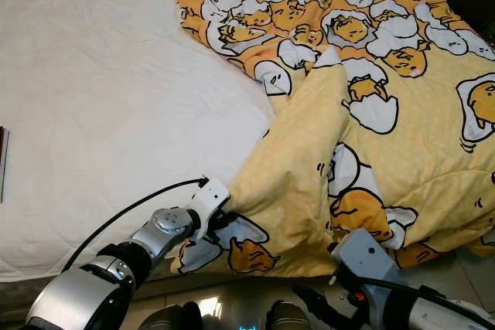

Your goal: Clean up the room

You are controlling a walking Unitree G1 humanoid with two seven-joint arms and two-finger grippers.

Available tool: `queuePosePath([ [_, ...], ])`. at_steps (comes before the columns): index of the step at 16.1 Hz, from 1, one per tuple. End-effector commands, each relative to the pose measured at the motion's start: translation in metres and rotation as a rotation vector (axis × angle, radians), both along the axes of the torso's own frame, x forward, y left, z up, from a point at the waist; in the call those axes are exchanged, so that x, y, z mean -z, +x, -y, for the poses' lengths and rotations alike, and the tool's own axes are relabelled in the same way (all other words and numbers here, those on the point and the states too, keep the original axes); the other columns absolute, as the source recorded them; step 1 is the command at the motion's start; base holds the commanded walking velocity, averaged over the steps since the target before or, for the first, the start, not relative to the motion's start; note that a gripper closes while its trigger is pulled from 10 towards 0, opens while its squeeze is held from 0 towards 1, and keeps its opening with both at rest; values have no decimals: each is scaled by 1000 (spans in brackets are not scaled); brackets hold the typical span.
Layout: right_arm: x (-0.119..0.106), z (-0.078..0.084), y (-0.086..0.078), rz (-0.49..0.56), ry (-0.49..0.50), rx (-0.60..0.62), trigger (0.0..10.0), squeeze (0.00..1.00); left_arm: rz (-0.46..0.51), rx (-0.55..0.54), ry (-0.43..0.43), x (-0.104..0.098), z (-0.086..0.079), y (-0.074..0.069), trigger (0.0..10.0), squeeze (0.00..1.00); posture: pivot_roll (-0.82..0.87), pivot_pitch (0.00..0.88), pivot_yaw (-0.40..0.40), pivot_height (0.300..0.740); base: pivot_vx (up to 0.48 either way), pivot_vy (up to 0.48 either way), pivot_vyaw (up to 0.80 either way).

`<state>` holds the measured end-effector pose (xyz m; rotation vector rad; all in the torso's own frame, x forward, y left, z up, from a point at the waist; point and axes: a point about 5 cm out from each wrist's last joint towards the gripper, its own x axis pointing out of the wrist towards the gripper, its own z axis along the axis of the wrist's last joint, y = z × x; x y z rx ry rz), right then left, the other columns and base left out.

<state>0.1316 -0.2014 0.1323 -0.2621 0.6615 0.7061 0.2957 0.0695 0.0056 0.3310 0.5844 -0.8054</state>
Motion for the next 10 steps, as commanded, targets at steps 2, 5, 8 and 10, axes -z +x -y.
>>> queuePosePath([
  [2,5,-3,1,-14,10,3,10000,0,-37,7,12,6,-6,-5,0,0,-282,145,74,740,0,0,0],
  [5,19,3,20,26,-50,94,10000,0,-63,112,-3,3,-9,-6,0,0,-221,108,84,740,0,0,0],
  [8,30,6,48,73,-46,180,10000,0,-79,213,-19,-2,-16,-4,0,0,-131,43,84,740,0,0,0],
  [10,35,1,65,103,-23,197,10000,0,-60,256,-12,-8,-30,0,0,0,-82,7,83,740,0,0,0],
])
